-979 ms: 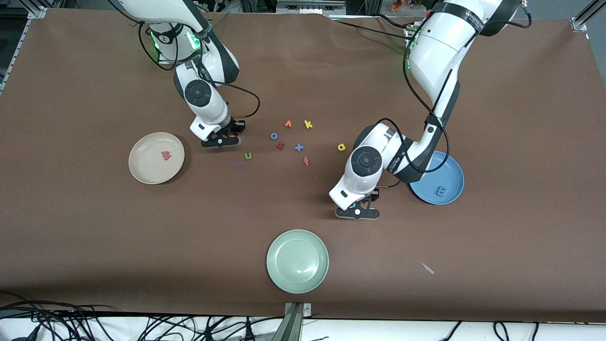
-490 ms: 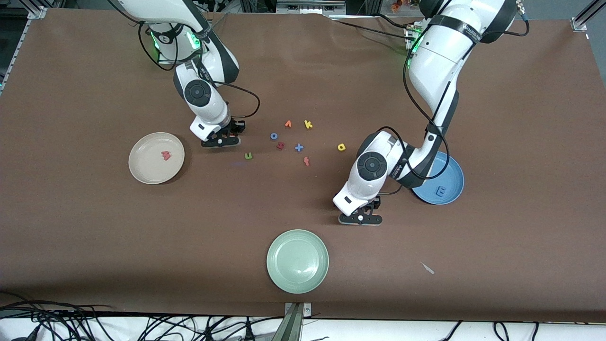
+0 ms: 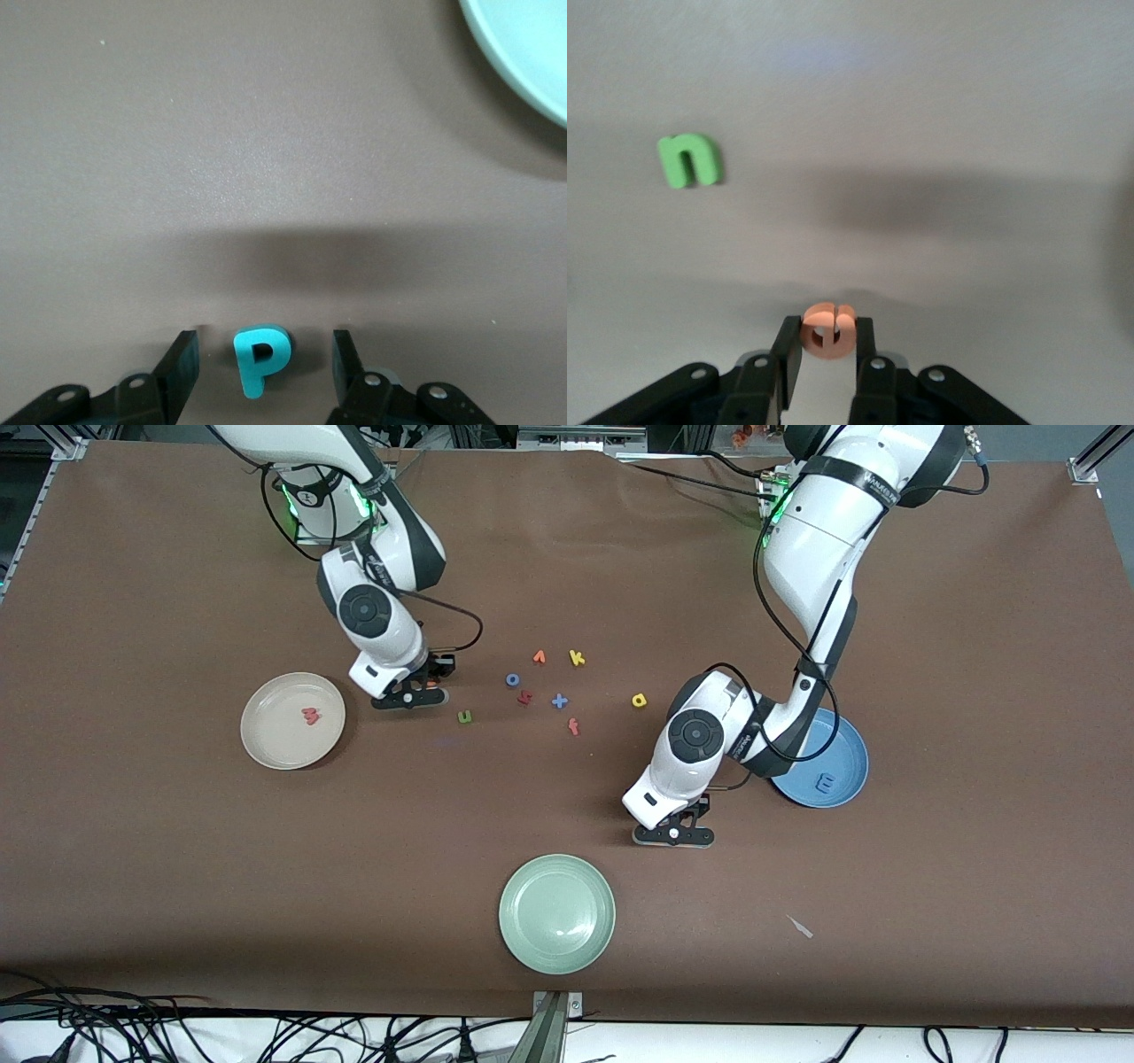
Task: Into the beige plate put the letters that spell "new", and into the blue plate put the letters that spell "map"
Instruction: 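Grasp the orange e with the right gripper while the left gripper grasps the p, then drop the e in the white plate while the left gripper drops the p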
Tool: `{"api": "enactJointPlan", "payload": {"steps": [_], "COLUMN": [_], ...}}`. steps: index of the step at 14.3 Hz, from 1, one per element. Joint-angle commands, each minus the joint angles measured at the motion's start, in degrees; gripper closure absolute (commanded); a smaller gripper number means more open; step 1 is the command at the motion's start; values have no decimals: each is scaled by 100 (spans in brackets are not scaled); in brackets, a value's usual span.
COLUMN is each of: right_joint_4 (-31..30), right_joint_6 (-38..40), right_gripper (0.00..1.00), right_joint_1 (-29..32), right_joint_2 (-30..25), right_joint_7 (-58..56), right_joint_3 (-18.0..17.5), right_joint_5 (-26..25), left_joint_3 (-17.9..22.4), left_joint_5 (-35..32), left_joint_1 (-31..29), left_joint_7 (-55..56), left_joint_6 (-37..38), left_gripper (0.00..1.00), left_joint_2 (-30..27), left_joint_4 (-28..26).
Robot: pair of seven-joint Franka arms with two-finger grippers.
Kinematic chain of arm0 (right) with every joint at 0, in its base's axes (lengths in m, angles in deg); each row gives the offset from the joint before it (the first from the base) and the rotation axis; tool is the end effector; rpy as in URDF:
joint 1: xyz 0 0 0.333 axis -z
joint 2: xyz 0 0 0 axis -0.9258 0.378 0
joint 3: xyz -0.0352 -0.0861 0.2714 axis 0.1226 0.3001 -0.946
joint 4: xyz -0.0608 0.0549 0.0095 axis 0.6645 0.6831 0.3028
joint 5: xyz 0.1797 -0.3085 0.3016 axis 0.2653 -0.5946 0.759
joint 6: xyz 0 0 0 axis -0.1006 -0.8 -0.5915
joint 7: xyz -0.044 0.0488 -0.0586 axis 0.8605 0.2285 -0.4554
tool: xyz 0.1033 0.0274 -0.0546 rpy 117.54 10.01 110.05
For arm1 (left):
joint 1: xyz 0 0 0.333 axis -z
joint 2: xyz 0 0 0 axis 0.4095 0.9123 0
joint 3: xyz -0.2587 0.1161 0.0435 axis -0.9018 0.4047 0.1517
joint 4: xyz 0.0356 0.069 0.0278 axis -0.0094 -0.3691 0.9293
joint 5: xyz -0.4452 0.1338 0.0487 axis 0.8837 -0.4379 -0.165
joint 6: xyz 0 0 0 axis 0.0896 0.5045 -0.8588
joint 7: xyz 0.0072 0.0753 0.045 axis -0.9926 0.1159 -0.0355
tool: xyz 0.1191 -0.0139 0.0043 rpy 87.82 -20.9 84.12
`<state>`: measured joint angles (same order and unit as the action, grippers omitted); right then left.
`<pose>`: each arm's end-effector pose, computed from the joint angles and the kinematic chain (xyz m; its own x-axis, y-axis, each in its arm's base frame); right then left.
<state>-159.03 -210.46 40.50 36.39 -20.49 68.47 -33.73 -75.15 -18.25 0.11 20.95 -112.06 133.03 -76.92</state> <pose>0.4870 0.2601 0.1105 0.9703 0.1396 -0.1977 0.1457 -0.9892 0.0168 0.6812 -0.3685 0.0947 0.9960 -0.0377 0.0814 -0.0379 -0.9993 0.0008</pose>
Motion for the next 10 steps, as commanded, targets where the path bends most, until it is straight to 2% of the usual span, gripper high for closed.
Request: {"api": "enactJointPlan", "payload": {"steps": [1,2,6,7,10], "right_joint_4": [485,600,662,714,881], "right_joint_6": [1047,1284,1384,1383,1392], "right_gripper": [76,76,76,76,76], "right_joint_1": [40,40,101,171,531], "right_joint_2": [-121,-121,-16,62,212], "right_joint_7": [-911,-1219,-1722,-1749,-1871], "right_joint_3": [569,798,1370,1467,1512], "right_joint_5": [19,28,-7,-7,-69], "left_joint_3": [-3,-3,-3,-3,-3], "left_joint_5": [-122,-157,-131,-131,-158], "left_joint_1": [-3,-3,15,6,-12], "left_joint_7": [-30,-12,15,6,-3], "left_joint_6": [-53,-53,-44,-44,-17], "left_gripper": [38,43,79,83,84], "left_joint_2": [90,81,37,28,-33], "left_joint_4": [81,81,81,81,81]}}
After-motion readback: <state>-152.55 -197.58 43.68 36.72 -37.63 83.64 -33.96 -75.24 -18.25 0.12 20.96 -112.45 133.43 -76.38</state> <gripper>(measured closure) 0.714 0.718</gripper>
